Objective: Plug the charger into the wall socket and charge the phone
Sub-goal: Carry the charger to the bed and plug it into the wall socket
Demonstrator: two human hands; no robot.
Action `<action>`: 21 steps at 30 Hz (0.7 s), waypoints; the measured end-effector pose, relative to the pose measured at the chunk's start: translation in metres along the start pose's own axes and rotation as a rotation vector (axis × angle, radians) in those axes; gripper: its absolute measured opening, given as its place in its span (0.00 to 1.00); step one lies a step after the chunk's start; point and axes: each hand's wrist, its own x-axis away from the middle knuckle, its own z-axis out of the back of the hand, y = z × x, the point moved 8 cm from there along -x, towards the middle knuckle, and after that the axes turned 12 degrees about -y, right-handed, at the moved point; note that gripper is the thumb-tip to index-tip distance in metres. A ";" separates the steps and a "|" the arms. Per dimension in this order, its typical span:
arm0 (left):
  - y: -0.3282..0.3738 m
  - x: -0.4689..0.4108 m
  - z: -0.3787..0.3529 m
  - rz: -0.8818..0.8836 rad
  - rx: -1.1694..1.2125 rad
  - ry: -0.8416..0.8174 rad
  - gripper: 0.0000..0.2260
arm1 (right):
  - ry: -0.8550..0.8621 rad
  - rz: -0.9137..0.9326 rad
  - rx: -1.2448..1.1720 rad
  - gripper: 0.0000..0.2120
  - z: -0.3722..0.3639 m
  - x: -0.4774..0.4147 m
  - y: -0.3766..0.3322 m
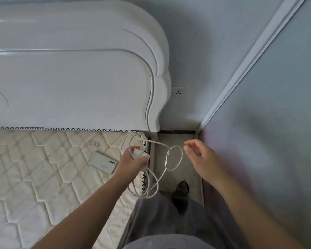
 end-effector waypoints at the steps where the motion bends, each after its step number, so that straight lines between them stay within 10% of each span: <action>1: 0.004 -0.013 0.002 0.008 -0.024 0.002 0.19 | -0.002 -0.004 0.004 0.10 0.002 -0.012 0.000; 21: -0.194 -0.320 0.098 -0.079 -0.253 0.023 0.20 | -0.051 0.086 -0.030 0.11 -0.235 -0.285 0.156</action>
